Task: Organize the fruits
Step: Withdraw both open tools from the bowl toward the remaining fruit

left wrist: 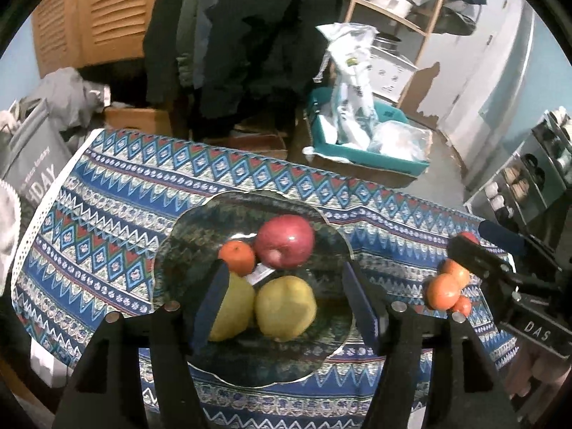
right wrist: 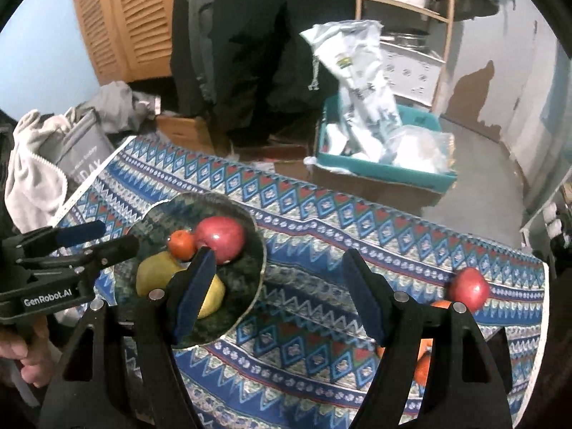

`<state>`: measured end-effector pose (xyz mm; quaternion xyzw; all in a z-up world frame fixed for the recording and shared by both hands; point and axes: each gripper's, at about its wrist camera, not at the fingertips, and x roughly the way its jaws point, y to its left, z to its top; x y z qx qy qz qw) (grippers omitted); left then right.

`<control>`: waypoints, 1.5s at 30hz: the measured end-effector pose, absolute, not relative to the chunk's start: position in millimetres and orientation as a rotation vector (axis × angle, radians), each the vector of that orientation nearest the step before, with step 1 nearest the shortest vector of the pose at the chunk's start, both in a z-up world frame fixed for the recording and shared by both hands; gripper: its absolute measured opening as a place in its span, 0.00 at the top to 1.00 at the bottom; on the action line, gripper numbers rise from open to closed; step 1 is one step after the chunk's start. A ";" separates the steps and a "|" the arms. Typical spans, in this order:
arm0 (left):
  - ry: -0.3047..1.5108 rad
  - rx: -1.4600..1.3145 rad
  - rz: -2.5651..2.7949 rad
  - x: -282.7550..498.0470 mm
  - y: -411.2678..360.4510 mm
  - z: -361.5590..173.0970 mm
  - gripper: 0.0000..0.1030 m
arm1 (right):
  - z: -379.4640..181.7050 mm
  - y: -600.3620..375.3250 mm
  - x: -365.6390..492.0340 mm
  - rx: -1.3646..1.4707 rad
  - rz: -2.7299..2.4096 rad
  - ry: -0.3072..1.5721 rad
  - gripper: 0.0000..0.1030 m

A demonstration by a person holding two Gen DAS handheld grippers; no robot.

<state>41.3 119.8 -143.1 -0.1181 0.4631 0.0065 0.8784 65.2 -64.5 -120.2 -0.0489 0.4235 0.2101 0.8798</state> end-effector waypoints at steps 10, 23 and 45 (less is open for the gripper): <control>0.914 -0.195 -0.039 37.1 84.6 -117.7 0.27 | -96.1 -105.1 54.7 -0.079 0.352 0.804 0.27; 0.881 -0.144 -0.097 37.6 42.4 -100.8 0.22 | -75.9 -164.7 43.1 -0.022 0.249 0.745 0.27; 0.943 -0.002 -0.241 53.1 -63.1 -126.6 0.16 | -115.9 -258.5 32.7 0.035 0.101 0.827 0.27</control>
